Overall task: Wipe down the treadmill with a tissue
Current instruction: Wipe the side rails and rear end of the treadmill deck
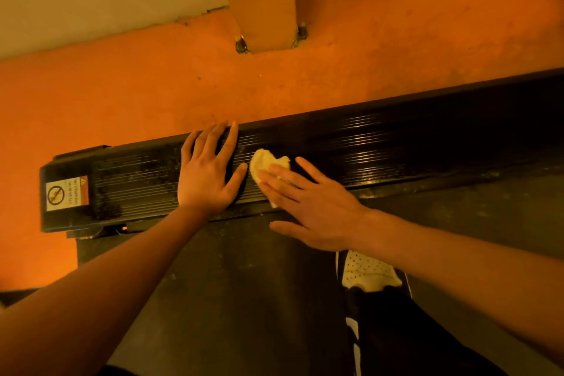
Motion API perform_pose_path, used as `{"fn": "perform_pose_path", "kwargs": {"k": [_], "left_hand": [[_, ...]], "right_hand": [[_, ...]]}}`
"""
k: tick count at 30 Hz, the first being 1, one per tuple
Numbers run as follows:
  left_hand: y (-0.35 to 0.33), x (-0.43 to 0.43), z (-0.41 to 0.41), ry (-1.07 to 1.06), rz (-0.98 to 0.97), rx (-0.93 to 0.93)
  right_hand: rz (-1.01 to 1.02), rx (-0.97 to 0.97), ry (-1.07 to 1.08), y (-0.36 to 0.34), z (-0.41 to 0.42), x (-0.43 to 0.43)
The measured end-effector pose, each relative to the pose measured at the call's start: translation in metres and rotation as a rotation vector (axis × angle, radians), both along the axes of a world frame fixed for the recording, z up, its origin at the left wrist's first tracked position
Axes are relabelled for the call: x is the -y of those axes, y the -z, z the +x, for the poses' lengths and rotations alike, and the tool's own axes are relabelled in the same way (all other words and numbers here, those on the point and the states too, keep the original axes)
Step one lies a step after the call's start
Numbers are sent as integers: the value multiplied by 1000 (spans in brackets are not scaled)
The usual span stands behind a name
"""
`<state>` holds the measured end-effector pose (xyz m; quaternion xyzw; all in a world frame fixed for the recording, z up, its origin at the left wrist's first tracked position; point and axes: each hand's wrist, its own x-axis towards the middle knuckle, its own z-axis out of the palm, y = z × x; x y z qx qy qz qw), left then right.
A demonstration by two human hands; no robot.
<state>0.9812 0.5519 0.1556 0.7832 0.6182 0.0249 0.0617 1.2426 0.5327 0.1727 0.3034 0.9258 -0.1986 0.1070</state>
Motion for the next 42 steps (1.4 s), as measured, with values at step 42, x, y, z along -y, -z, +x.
{"fn": "perform_pose_path", "kwargs": {"k": [42], "left_hand": [[-1,-1,1,-27,-42,-21]], "right_hand": [[160,7,825,14,54,-42]]}}
